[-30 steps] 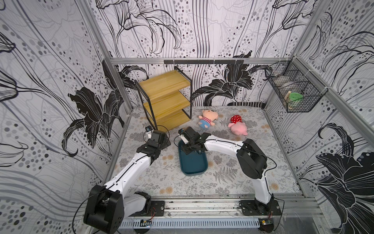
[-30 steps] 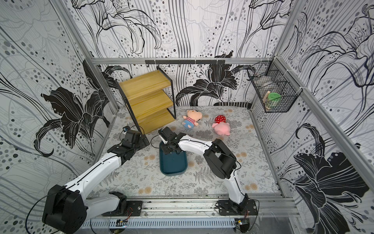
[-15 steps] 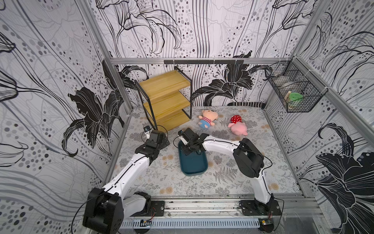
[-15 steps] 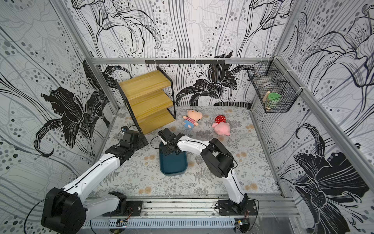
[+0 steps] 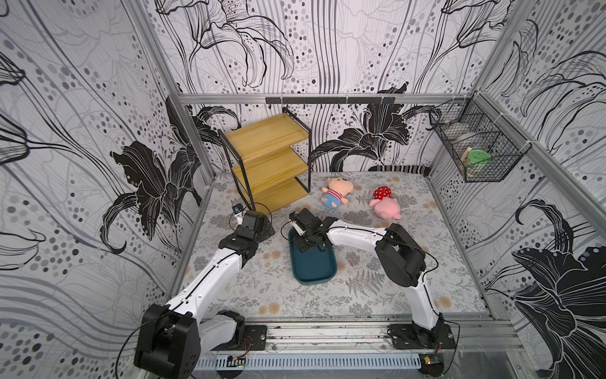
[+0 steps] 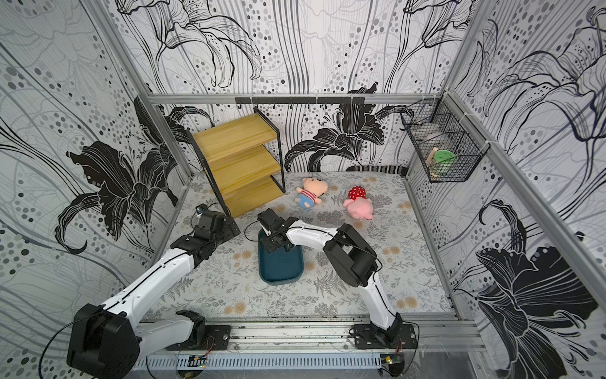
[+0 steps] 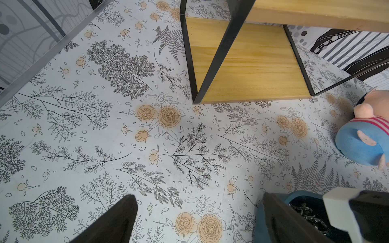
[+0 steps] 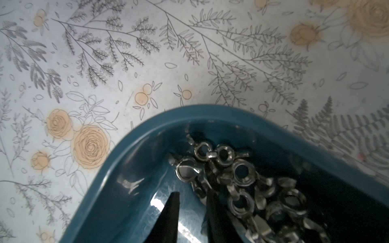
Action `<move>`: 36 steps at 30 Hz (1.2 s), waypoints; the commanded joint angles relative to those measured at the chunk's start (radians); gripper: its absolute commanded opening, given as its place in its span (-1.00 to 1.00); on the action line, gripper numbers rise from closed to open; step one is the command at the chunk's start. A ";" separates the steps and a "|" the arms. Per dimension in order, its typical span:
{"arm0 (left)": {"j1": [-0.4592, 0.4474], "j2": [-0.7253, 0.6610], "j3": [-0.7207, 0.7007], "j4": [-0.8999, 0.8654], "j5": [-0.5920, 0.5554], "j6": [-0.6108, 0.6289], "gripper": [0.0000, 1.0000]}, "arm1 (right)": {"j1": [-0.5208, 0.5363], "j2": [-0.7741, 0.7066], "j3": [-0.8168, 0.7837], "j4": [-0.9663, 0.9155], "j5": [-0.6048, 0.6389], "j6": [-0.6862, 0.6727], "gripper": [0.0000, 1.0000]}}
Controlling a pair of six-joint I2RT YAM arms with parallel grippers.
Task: Take out the wing nut from the storage box
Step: Pick up the wing nut from the storage box.
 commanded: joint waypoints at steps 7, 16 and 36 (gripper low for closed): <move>0.005 -0.012 0.022 0.003 0.011 0.006 0.96 | 0.001 0.020 0.036 -0.026 0.026 -0.001 -0.40; 0.004 -0.010 0.022 0.002 0.009 0.007 0.95 | 0.001 0.046 0.046 -0.028 0.001 -0.007 -0.48; 0.005 -0.026 0.032 -0.012 0.008 0.006 0.96 | 0.001 0.026 0.011 -0.010 -0.035 0.012 -0.56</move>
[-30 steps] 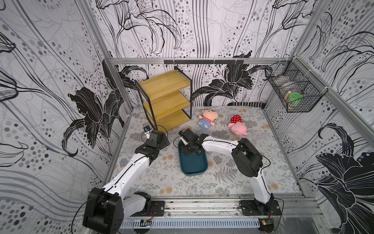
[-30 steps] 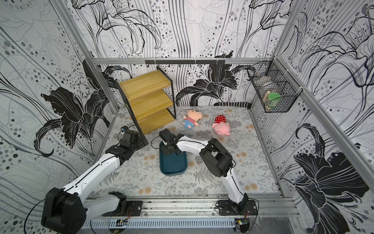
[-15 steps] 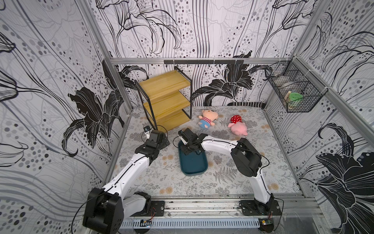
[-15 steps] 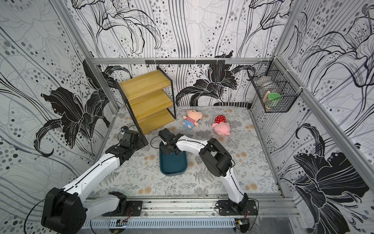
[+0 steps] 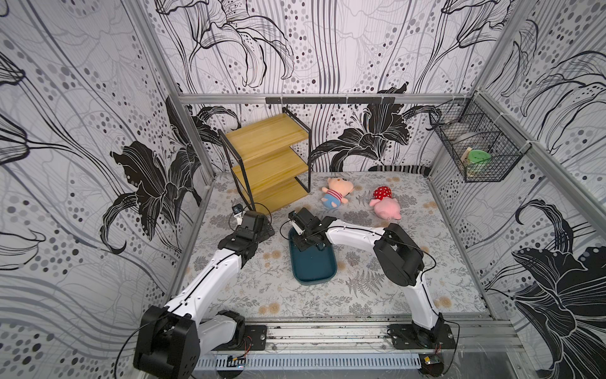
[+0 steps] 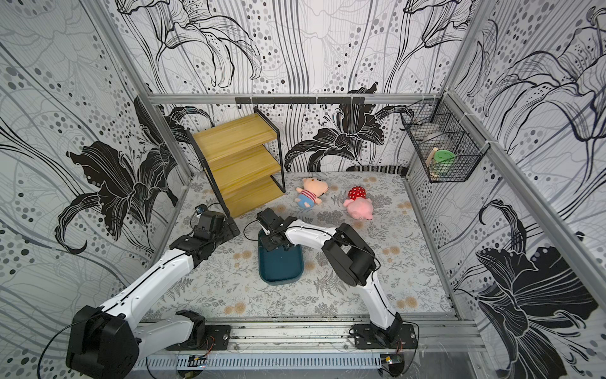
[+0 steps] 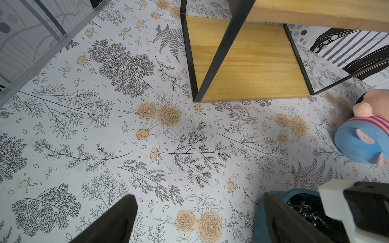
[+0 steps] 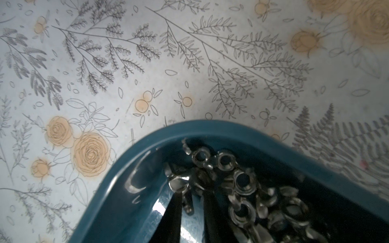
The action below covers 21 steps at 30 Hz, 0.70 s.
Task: Take out the wing nut from the storage box
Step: Pick up the wing nut from the storage box.
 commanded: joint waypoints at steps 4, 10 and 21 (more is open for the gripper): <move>0.004 -0.028 0.037 -0.012 -0.007 0.010 0.96 | 0.005 -0.017 -0.036 0.002 -0.022 0.026 -0.49; 0.004 -0.028 0.038 -0.011 -0.001 0.007 0.96 | 0.005 -0.046 -0.048 -0.003 0.004 0.037 -0.45; 0.004 -0.023 0.041 -0.006 0.004 0.006 0.96 | 0.005 -0.039 -0.077 0.035 -0.013 0.043 -0.44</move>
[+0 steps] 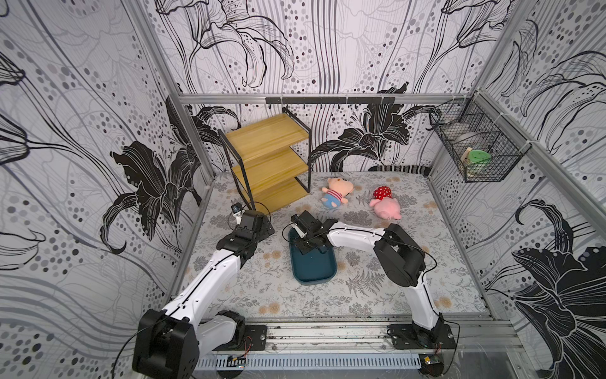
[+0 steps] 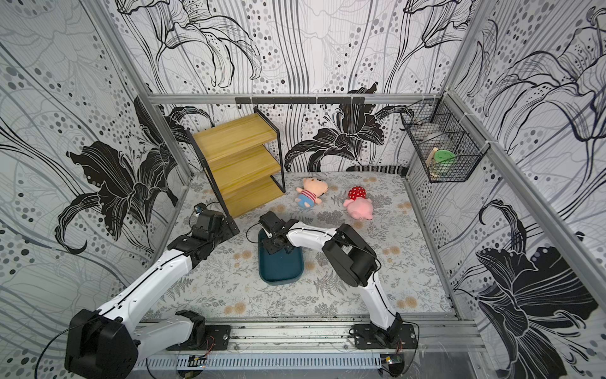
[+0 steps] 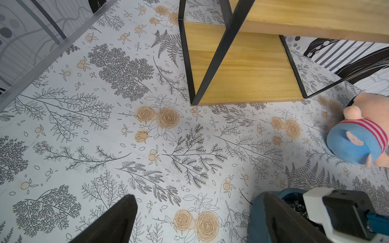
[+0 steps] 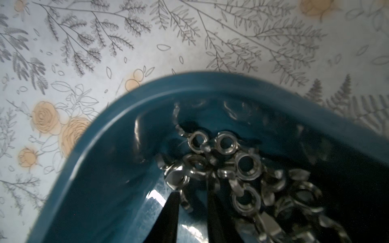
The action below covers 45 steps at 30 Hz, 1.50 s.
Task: Take out the wing nut from the storage box
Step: Pick up the wing nut from the storage box.
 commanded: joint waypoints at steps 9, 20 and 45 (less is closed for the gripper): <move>0.004 -0.005 0.023 0.009 0.004 0.001 0.96 | 0.005 -0.014 0.005 0.025 -0.015 0.002 -0.52; 0.004 0.002 0.028 0.009 0.004 0.003 0.97 | 0.006 -0.056 -0.017 0.022 -0.026 -0.003 -0.80; -0.073 0.084 0.090 0.023 0.002 -0.005 0.94 | 0.002 -0.356 -0.139 -0.055 -0.033 0.026 -0.89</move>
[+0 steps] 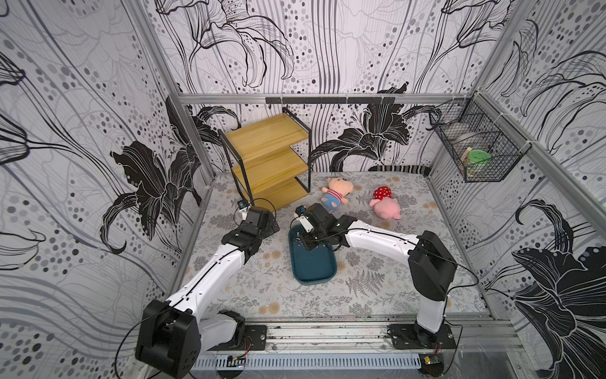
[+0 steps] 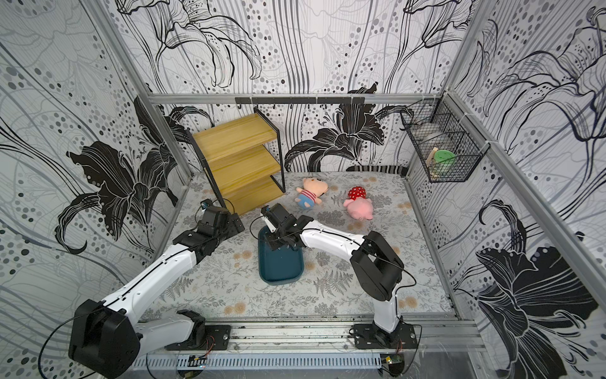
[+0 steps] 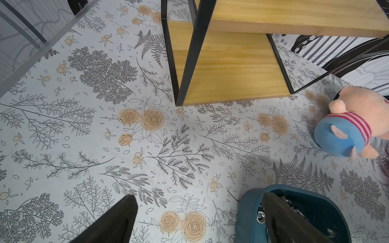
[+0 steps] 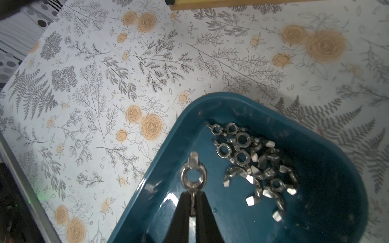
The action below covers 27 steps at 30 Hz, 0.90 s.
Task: Take out the wing nut from the storage box
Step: Pick up the wing nut from the storage box, then place the wing nut at the center of the board.
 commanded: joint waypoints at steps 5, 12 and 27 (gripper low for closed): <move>-0.063 0.060 0.055 0.022 -0.022 -0.005 0.94 | -0.041 -0.170 -0.091 -0.065 0.079 0.026 -0.89; -0.112 0.096 0.077 0.029 -0.029 -0.015 0.93 | -0.189 -0.305 -0.265 -0.061 0.092 0.025 -0.90; -0.133 0.109 0.080 0.031 -0.030 -0.028 0.93 | -0.277 -0.264 -0.460 0.017 0.099 0.035 -0.90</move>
